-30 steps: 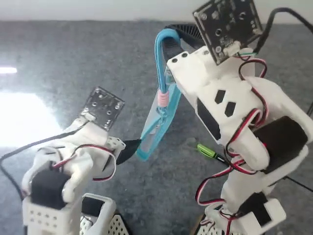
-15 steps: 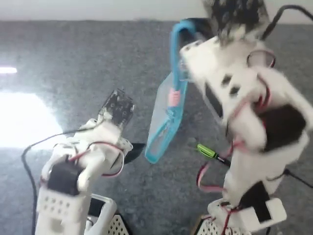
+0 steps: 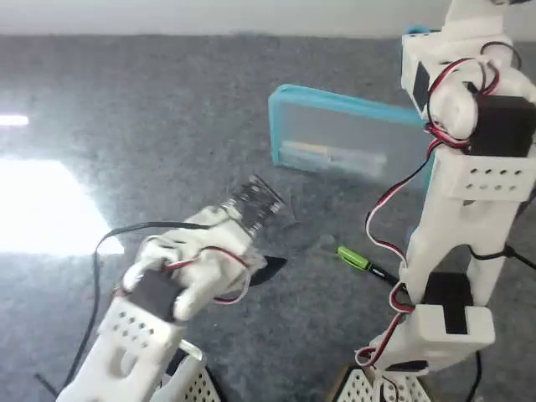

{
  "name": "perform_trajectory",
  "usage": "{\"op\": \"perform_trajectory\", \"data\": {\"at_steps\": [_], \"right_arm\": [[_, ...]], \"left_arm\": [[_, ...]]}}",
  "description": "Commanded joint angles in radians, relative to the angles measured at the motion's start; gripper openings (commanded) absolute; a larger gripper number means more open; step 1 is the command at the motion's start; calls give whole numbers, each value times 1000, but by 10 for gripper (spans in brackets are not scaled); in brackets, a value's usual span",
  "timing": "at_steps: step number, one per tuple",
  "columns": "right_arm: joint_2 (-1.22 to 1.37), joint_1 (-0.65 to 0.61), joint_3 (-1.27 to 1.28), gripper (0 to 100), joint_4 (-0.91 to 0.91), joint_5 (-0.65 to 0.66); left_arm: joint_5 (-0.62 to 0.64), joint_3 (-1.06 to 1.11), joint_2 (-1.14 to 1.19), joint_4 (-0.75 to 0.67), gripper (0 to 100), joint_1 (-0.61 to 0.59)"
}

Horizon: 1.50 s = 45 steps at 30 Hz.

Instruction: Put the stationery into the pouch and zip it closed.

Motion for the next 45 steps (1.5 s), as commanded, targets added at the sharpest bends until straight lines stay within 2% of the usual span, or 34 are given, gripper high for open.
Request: {"op": "perform_trajectory", "data": {"at_steps": [1,7,9,13,16,18,22,27,37,45], "right_arm": [[-5,-15,-2,6,-31,21],[-5,-8,2,6,-19,57],[-13,-8,2,6,-19,57],[-13,-7,2,6,-18,57],[-15,-2,-2,6,-18,44],[-8,1,-2,6,-25,32],[-4,21,5,6,-28,34],[-5,31,0,6,-28,31],[-7,31,3,6,-24,26],[-13,31,-2,6,-30,31]], "left_arm": [[25,-1,84,-147,320,120],[304,-12,318,-476,320,155],[407,-38,423,-543,320,157],[618,-139,644,-551,320,199],[795,-217,792,-522,322,239],[870,-277,872,-488,322,272],[881,-398,990,-410,322,321],[957,-484,1115,-394,322,384],[1022,-743,1329,-207,322,391],[1025,-932,1511,-25,319,399]]}}
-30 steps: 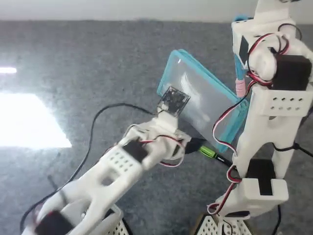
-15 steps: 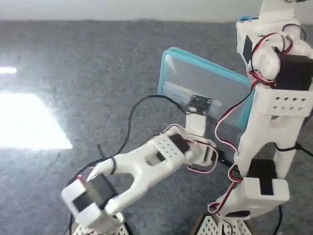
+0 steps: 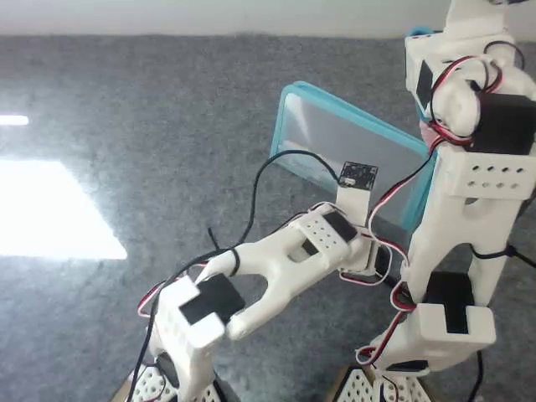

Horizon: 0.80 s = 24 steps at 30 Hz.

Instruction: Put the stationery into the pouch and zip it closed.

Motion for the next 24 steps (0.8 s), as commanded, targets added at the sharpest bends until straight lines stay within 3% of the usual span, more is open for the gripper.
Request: {"op": "perform_trajectory", "data": {"at_steps": [1,11,21,24], "right_arm": [[-16,7,-14,6,-21,-8],[-18,4,-14,6,-21,-5],[-18,1,-14,6,-18,-5],[-18,1,-14,6,-18,-5]], "left_arm": [[12,-104,63,109,319,14],[5,-225,149,302,303,9],[5,-222,147,307,20,-123],[2,-226,152,345,12,-192]]}}
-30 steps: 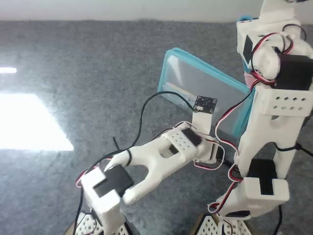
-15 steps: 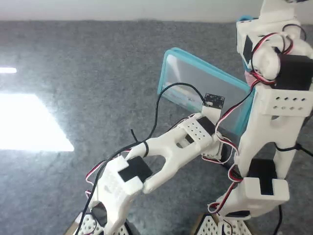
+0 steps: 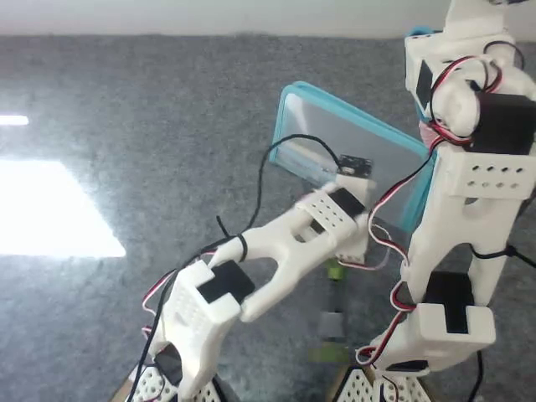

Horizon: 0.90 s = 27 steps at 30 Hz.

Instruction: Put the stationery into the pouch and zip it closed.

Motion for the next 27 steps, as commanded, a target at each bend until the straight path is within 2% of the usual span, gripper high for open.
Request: {"op": "perform_trajectory", "data": {"at_steps": [1,7,12,15,21,27], "right_arm": [[-18,-1,-14,6,-18,-6],[-19,-1,-14,6,-8,-12],[-19,-62,-15,6,2,-25],[-19,-160,-43,6,36,-25],[-19,-361,-137,6,56,-25],[-15,-581,-180,6,21,-2]], "left_arm": [[-17,2,17,61,12,-124],[-222,1,-14,77,9,-310],[-456,1,-198,110,9,-454],[-595,2,-408,149,9,-516],[-766,12,-913,193,9,-632],[-824,133,-1379,198,9,-760]]}}
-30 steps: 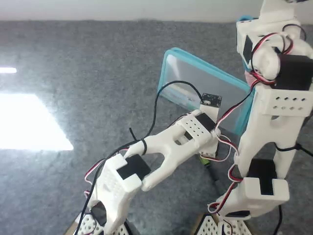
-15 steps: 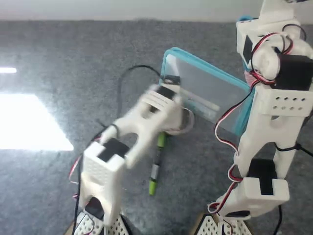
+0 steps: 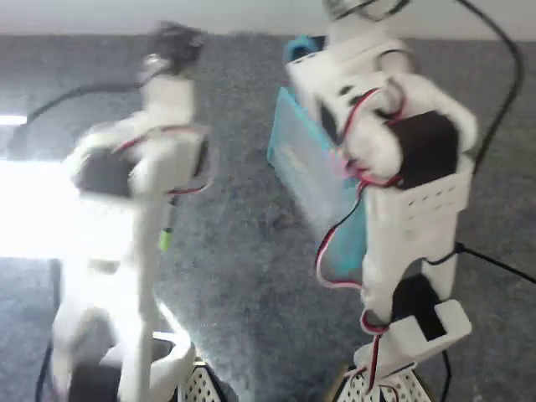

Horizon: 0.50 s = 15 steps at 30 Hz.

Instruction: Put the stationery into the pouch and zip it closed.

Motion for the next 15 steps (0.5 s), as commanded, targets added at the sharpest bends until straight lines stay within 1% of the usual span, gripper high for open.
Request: {"op": "perform_trajectory", "data": {"at_steps": [1,4,8,11,15], "right_arm": [[-15,-119,-64,6,-53,9],[-15,-170,-68,6,-116,8],[-16,-170,-68,6,-157,-20],[-18,-170,-68,6,-193,-20],[-24,-150,-71,6,-254,-21]], "left_arm": [[-20,61,-331,3,9,-57],[0,151,-552,-25,9,-57],[60,297,-795,-106,9,-54],[138,398,-907,-172,9,-57],[295,484,-967,-235,9,-60]]}}
